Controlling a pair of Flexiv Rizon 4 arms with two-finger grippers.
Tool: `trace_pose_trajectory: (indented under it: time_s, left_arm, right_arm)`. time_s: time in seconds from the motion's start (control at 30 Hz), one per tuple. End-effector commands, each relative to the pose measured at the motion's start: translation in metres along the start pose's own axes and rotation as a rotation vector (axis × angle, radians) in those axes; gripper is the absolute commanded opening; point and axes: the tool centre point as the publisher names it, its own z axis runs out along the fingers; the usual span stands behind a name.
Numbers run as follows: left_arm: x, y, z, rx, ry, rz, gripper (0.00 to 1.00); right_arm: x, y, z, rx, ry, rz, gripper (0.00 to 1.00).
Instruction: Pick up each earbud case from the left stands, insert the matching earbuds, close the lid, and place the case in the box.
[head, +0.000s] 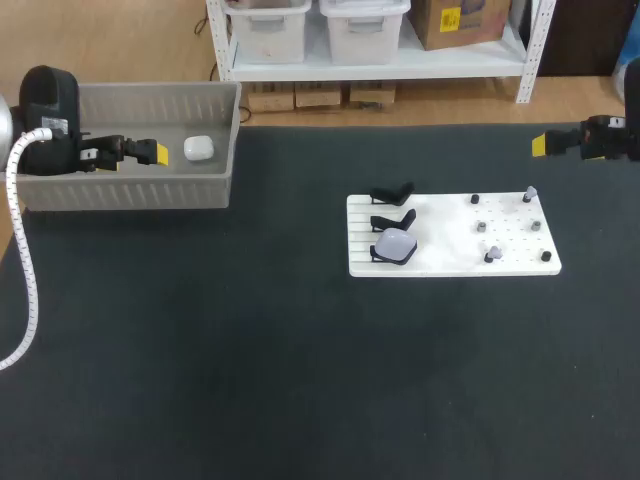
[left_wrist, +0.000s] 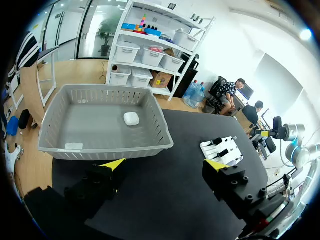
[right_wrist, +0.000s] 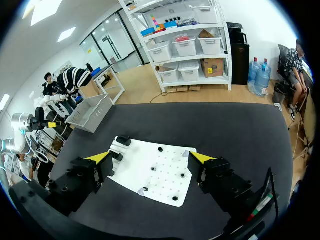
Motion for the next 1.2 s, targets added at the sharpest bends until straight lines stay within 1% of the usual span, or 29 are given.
trace_pose_trajectory:
  time_s: [0.03, 0.6, 0.63, 0.7, 0.77, 0.8, 0.9, 0.93, 1.0, 1.17, 1.2]
  left_arm:
    - [-0.001, -0.002, 0.0, -0.007, 0.005, -0.002, 1.0]
    - [-0.001, -0.002, 0.0, -0.007, 0.005, -0.002, 1.0]
    - [-0.003, -0.003, -0.001, -0.021, 0.012, 0.014, 1.0]
    - [-0.007, -0.007, -0.004, 0.007, -0.028, 0.066, 1.0]
    - [-0.01, -0.011, -0.008, 0.057, -0.054, 0.108, 1.0]
    - [-0.012, -0.014, -0.01, 0.099, -0.081, 0.152, 1.0]
    - [-0.015, -0.021, -0.013, 0.211, -0.111, 0.248, 1.0]
    - [-0.017, -0.023, -0.014, 0.229, -0.118, 0.282, 1.0]
    - [-0.02, -0.03, -0.013, 0.3, -0.143, 0.365, 1.0]
    - [-0.028, -0.048, -0.01, 0.405, -0.168, 0.57, 1.0]
    - [-0.028, -0.052, -0.009, 0.449, -0.166, 0.617, 1.0]
  right_arm:
    - [0.0, -0.001, 0.001, -0.002, 0.0, -0.001, 1.0]
    - [0.0, -0.001, 0.001, -0.002, 0.0, -0.001, 1.0]
    - [0.0, -0.001, 0.001, -0.002, 0.0, -0.001, 1.0]
    - [0.0, -0.001, 0.001, -0.002, 0.0, -0.001, 1.0]
    - [0.0, -0.001, 0.001, -0.002, 0.0, -0.001, 1.0]
    - [0.0, -0.001, 0.001, -0.002, 0.0, -0.001, 1.0]
    - [0.0, -0.001, 0.001, -0.002, 0.0, -0.001, 1.0]
    - [0.0, -0.001, 0.001, -0.002, 0.0, -0.001, 1.0]
    - [0.0, -0.001, 0.001, -0.002, 0.0, -0.001, 1.0]
    - [0.0, -0.001, 0.001, -0.002, 0.0, -0.001, 1.0]
    - [0.0, -0.001, 0.001, -0.002, 0.0, -0.001, 1.0]
